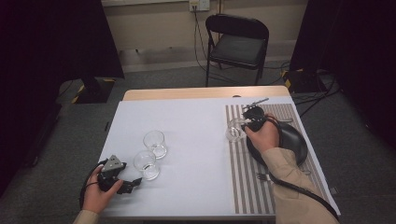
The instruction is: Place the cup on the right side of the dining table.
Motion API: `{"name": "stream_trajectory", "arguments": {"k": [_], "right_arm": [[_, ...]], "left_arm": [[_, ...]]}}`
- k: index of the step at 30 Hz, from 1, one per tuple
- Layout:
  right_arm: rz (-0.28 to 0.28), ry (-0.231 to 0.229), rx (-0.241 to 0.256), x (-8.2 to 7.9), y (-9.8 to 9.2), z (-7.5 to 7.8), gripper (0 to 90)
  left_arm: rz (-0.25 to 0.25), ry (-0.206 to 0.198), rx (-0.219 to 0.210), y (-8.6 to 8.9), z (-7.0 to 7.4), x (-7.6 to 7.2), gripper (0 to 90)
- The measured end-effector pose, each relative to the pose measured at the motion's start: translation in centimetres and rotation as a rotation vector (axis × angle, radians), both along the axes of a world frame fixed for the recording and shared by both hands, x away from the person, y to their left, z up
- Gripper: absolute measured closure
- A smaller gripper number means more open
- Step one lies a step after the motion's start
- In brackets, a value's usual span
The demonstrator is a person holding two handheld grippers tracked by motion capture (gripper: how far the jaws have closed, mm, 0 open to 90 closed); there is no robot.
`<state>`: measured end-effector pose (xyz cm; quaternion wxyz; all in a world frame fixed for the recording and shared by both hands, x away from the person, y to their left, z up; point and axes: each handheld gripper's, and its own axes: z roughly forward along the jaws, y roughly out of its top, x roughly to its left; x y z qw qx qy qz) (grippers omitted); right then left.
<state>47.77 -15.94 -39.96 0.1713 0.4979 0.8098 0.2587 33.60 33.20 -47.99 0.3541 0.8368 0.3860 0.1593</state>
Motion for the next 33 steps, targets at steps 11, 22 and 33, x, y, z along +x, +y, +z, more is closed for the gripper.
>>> {"name": "stream_trajectory", "arguments": {"k": [11,22,33], "right_arm": [[0.000,-0.031,0.003,0.0,0.2,-0.2,69.3],[0.007,-0.077,0.014,0.5,0.2,-0.2,55.1],[-0.017,-0.081,0.067,0.7,-0.8,-0.3,31.8]], "left_arm": [[0.000,0.000,-0.001,0.0,0.0,0.0,6.4],[0.000,0.000,-0.002,0.0,0.0,0.0,6.3],[-0.001,-0.001,0.003,0.0,0.0,0.0,6.3]]}}
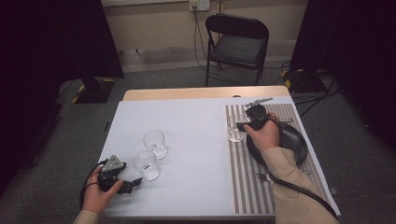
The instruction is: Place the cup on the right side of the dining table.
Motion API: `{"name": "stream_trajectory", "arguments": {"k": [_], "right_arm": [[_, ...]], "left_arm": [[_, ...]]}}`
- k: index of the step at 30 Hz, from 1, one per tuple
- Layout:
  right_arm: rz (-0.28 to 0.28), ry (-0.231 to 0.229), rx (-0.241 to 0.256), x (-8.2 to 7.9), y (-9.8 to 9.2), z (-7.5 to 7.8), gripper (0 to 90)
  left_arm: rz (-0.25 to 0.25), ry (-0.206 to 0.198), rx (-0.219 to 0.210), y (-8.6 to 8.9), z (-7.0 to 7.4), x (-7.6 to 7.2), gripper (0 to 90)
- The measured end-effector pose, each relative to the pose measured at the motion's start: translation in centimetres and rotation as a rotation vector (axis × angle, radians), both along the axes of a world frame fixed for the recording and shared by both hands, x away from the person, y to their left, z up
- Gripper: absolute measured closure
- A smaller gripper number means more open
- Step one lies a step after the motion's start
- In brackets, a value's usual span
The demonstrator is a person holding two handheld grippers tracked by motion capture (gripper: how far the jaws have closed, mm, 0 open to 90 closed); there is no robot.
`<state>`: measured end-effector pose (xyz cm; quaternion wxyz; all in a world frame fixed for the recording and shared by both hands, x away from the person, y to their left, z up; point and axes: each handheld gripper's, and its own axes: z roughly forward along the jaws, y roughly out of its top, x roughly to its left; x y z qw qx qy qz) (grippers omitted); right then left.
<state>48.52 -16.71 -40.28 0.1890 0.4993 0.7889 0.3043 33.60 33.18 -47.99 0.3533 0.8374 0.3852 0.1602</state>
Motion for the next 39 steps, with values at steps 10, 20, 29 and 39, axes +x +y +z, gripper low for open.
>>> {"name": "stream_trajectory", "arguments": {"k": [10,20,29,39], "right_arm": [[0.013,0.000,0.024,-0.1,-0.5,0.3,23.3],[0.030,0.001,0.056,-0.3,-0.8,0.7,17.8],[0.054,-0.002,0.057,-0.8,-0.9,1.1,16.5],[0.091,0.019,0.051,-1.1,-0.9,1.2,16.0]], "left_arm": [[0.004,0.003,-0.005,-0.1,0.0,0.0,6.2],[0.004,0.002,-0.005,-0.1,0.0,0.0,6.2],[0.004,0.003,-0.005,-0.1,0.0,0.0,6.2],[0.004,0.002,-0.004,-0.1,0.0,0.0,6.2]]}}
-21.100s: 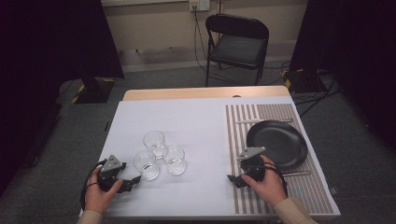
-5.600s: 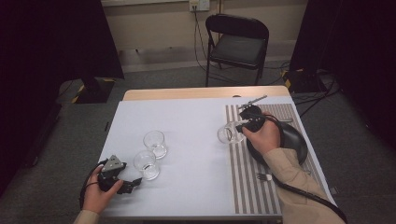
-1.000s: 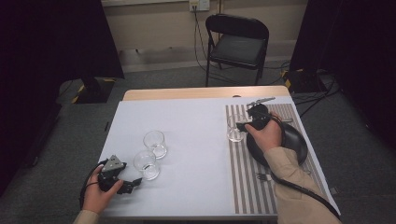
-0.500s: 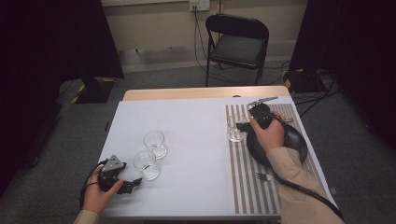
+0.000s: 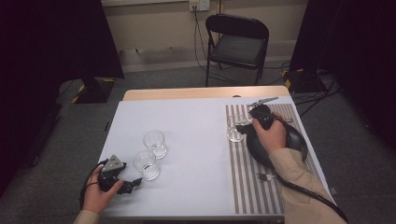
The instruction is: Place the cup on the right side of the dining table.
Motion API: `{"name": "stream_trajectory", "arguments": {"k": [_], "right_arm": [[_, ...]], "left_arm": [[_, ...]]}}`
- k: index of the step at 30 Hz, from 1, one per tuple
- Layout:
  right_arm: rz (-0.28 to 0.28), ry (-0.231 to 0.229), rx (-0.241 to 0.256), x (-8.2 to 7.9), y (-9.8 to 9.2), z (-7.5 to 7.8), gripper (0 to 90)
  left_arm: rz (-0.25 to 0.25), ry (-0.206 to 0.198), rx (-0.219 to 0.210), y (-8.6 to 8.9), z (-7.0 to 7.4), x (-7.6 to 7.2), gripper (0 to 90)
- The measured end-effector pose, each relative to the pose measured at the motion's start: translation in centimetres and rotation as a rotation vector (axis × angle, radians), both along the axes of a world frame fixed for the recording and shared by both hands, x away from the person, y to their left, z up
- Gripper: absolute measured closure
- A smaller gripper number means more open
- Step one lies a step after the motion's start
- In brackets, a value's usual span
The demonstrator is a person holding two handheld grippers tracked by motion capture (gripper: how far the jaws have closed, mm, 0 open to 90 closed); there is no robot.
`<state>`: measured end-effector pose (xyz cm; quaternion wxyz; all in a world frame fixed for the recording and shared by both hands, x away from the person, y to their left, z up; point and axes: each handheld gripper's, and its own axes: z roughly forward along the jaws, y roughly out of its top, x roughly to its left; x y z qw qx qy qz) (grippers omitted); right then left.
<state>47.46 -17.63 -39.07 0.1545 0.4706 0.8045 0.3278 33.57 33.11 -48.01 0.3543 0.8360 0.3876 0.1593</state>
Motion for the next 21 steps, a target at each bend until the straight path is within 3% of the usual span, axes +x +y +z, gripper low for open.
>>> {"name": "stream_trajectory", "arguments": {"k": [21], "right_arm": [[0.044,0.002,-0.005,-1.00,0.50,0.32,15.7]], "left_arm": [[0.002,0.001,-0.002,-0.02,-0.01,-0.01,6.1]]}}
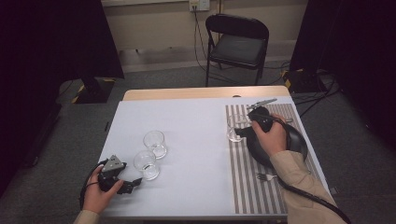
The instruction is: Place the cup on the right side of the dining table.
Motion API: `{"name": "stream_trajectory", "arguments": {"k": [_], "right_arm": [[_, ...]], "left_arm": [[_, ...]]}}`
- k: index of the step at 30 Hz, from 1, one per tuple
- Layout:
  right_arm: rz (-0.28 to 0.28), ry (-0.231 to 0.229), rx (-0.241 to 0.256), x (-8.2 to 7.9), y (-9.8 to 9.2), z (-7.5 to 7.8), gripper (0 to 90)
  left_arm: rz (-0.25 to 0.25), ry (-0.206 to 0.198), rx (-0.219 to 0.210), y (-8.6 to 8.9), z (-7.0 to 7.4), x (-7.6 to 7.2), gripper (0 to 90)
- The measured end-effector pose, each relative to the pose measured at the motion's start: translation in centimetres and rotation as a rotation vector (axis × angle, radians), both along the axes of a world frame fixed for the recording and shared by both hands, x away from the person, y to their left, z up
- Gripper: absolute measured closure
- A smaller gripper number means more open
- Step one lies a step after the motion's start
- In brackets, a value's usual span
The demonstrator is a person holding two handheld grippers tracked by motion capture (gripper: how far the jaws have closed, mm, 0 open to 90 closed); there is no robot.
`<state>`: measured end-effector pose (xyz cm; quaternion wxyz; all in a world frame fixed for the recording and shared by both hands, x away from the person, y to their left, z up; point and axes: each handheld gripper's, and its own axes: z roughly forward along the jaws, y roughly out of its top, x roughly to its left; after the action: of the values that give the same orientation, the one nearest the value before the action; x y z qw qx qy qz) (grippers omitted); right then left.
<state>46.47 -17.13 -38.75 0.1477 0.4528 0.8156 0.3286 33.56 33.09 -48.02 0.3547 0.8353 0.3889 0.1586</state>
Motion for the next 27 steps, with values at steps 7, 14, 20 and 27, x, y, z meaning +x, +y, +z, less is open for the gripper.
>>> {"name": "stream_trajectory", "arguments": {"k": [7,14,20,27], "right_arm": [[0.015,0.002,0.000,-0.3,0.0,0.0,15.6],[0.025,0.012,-0.004,-0.7,0.0,-0.2,15.6],[0.035,0.015,-0.014,-0.9,0.0,-0.4,15.6],[0.048,0.021,-0.017,-1.2,0.1,-0.6,15.6]], "left_arm": [[0.000,0.000,-0.001,0.0,0.0,0.0,6.1],[0.000,0.000,0.000,0.0,0.0,0.0,6.1],[-0.001,0.000,0.002,0.0,0.0,0.0,6.1],[-0.001,0.000,0.003,0.0,0.0,0.0,6.1]]}}
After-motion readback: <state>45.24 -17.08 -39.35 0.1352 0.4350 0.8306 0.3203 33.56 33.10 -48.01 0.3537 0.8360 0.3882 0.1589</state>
